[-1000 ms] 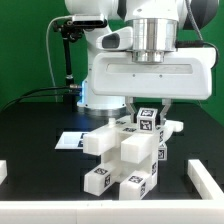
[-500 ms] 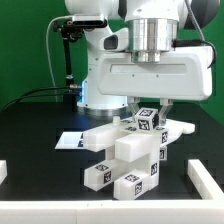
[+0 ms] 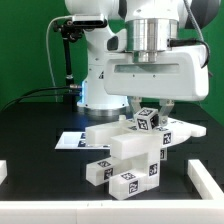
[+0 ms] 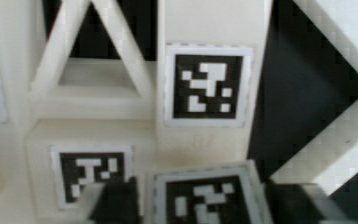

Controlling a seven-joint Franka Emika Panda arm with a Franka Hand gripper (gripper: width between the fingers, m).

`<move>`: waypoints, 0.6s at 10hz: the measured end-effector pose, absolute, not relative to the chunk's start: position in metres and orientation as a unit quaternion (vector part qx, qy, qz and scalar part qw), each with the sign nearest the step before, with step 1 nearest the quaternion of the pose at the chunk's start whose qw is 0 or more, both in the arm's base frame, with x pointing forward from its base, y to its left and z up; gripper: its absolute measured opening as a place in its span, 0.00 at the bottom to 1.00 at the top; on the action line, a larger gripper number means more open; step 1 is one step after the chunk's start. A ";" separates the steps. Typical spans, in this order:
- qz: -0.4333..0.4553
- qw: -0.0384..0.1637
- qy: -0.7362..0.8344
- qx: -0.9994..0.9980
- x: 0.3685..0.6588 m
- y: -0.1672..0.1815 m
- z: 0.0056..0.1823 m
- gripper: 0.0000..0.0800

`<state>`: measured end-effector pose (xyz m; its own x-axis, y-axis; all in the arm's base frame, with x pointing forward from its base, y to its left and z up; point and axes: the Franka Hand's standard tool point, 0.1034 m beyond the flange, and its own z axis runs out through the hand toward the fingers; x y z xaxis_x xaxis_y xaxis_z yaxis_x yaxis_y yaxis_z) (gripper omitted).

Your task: Assemble chair

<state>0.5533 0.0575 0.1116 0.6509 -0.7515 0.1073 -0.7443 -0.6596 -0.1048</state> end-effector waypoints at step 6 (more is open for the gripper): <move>-0.090 0.027 0.168 -0.981 0.568 0.038 0.152 0.81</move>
Offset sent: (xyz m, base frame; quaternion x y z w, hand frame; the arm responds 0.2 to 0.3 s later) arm -0.0081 0.0004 0.0237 0.0382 -0.0312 -0.2738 0.9605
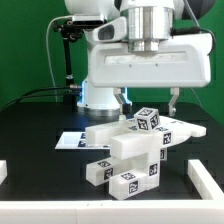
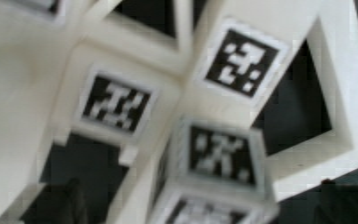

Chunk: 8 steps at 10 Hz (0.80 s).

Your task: Assemble chair

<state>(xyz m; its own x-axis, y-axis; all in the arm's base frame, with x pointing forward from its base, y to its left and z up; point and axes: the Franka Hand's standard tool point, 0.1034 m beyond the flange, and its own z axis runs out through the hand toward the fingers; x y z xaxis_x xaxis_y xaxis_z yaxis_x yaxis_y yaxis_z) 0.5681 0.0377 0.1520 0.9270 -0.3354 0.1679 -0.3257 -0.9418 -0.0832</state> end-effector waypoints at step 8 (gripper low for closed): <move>-0.051 0.034 -0.012 -0.998 0.568 0.061 0.145 0.81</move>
Offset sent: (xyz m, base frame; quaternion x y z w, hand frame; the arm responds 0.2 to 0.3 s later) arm 0.0000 0.0000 0.0000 0.0000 0.0000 -0.1296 0.9916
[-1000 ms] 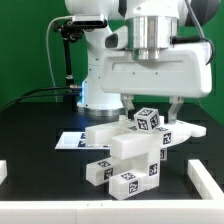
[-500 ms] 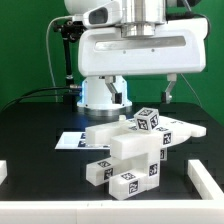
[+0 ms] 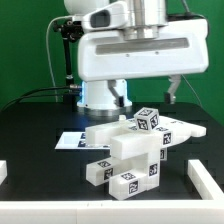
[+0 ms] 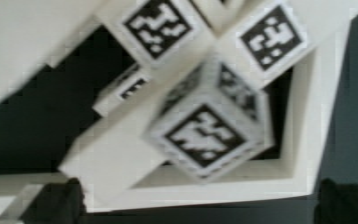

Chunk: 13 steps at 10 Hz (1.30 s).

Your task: Assemble chair

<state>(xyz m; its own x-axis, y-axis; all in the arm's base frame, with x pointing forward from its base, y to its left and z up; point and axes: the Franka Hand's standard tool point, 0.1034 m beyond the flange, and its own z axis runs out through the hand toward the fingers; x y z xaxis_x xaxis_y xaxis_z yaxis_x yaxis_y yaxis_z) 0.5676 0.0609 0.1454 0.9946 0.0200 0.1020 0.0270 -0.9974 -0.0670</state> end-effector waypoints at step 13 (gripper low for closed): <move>-0.064 0.014 -0.113 -0.991 0.564 0.062 0.129 0.81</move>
Offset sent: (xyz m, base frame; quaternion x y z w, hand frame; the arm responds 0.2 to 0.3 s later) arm 0.0000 0.0000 0.0000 0.0000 0.0000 -0.1938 0.9810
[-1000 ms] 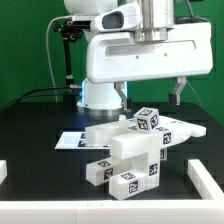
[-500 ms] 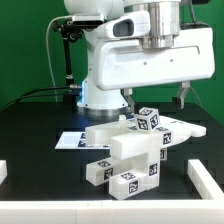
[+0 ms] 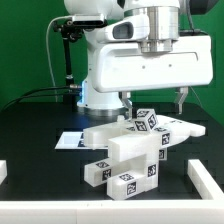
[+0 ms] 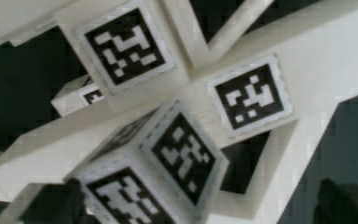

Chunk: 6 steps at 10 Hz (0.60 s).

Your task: Assemble chair

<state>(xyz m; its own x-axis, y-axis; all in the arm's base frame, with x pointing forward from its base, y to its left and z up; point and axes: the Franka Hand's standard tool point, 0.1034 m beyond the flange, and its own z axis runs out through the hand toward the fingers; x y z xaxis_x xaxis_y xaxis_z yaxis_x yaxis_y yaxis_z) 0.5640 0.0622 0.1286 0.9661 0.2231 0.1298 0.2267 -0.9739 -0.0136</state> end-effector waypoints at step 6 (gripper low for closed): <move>-0.063 0.012 -0.099 -0.993 0.567 0.039 0.129 0.81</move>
Offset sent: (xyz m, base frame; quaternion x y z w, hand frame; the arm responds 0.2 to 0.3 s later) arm 0.0062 -0.0198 0.0023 0.0065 -0.0120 -0.0177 0.9998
